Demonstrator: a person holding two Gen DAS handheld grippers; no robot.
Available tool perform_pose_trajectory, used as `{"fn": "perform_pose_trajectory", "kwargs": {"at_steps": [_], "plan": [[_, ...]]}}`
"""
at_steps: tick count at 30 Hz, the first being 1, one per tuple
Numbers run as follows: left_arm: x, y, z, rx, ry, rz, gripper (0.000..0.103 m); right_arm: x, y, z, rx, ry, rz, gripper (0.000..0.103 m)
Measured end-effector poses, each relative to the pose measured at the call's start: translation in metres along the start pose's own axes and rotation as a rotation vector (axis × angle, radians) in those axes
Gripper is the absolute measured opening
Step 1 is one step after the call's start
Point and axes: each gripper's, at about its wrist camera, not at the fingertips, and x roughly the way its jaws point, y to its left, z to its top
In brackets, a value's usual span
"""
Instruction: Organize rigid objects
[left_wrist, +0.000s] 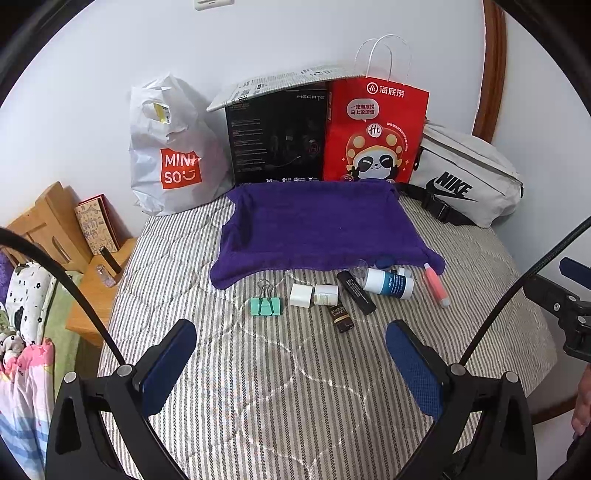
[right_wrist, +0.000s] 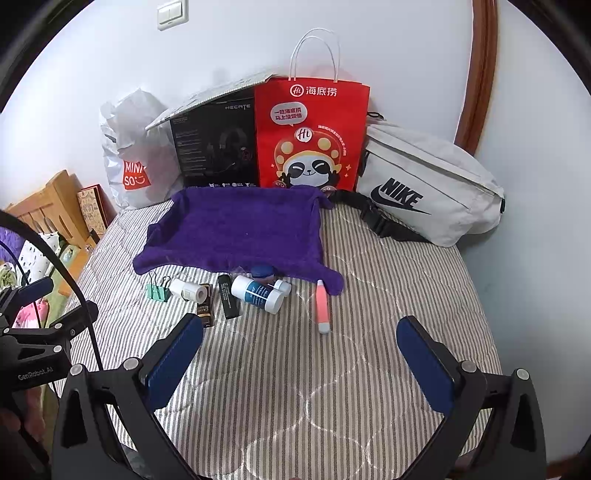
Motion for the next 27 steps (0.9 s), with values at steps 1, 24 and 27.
{"fn": "perform_pose_trajectory", "kwargs": {"at_steps": [1, 24, 27], "plan": [[0.0002, -0.0001, 0.0003, 0.0, 0.001, 0.0, 0.103, 0.0, 0.0, -0.0002, 0.0, 0.0, 0.001, 0.103], [0.0062, -0.0018, 0.0004, 0.015, 0.009, 0.006, 0.103, 0.0051, -0.0032, 0.0005, 0.017, 0.017, 0.007, 0.103], [0.0073, -0.0023, 0.001, 0.018, 0.008, 0.007, 0.103, 0.0049, -0.0037, 0.0002, 0.017, 0.011, 0.009, 0.103]]}}
